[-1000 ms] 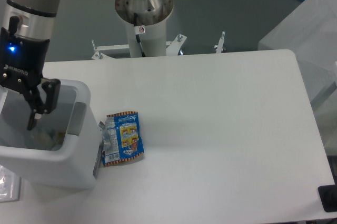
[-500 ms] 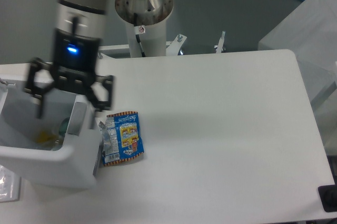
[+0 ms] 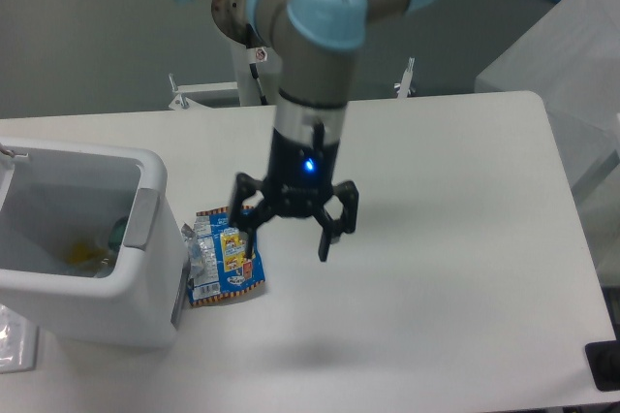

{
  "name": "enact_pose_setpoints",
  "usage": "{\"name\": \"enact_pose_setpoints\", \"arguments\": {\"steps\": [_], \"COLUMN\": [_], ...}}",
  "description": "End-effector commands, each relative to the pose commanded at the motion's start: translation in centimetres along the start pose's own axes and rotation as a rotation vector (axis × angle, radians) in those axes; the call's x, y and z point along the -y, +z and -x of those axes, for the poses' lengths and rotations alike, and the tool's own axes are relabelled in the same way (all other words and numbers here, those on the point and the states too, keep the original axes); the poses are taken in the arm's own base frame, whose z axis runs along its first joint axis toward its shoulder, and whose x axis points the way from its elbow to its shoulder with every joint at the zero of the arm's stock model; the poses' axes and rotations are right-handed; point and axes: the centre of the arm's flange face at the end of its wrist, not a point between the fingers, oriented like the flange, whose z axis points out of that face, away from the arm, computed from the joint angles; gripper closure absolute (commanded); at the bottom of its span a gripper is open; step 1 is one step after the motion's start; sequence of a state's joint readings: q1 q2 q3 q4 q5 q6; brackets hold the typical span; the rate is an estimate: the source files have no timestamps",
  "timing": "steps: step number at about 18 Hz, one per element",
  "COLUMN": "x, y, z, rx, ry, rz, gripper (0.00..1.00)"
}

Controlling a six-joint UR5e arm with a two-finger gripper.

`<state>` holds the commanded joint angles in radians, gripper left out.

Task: Place the trash in the trash can
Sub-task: 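Move the gripper back over the blue-and-orange snack wrapper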

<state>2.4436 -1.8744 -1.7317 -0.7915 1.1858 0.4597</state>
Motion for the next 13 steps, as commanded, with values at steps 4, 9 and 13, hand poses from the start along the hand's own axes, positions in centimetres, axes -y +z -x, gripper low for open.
{"name": "enact_pose_setpoints", "arguments": {"steps": [4,9,13], "x": [-1.9,-3.2,-4.8], "y": [4.0,8.2,12.0], "z": [0.8,0.3,-0.9], "rx": [-0.037,-0.055,-0.096], "ry": [0.103,0.252,0.26], "rz": [0.066,0.146,0.205], "gripper": [0.0,0.0,0.0]}}
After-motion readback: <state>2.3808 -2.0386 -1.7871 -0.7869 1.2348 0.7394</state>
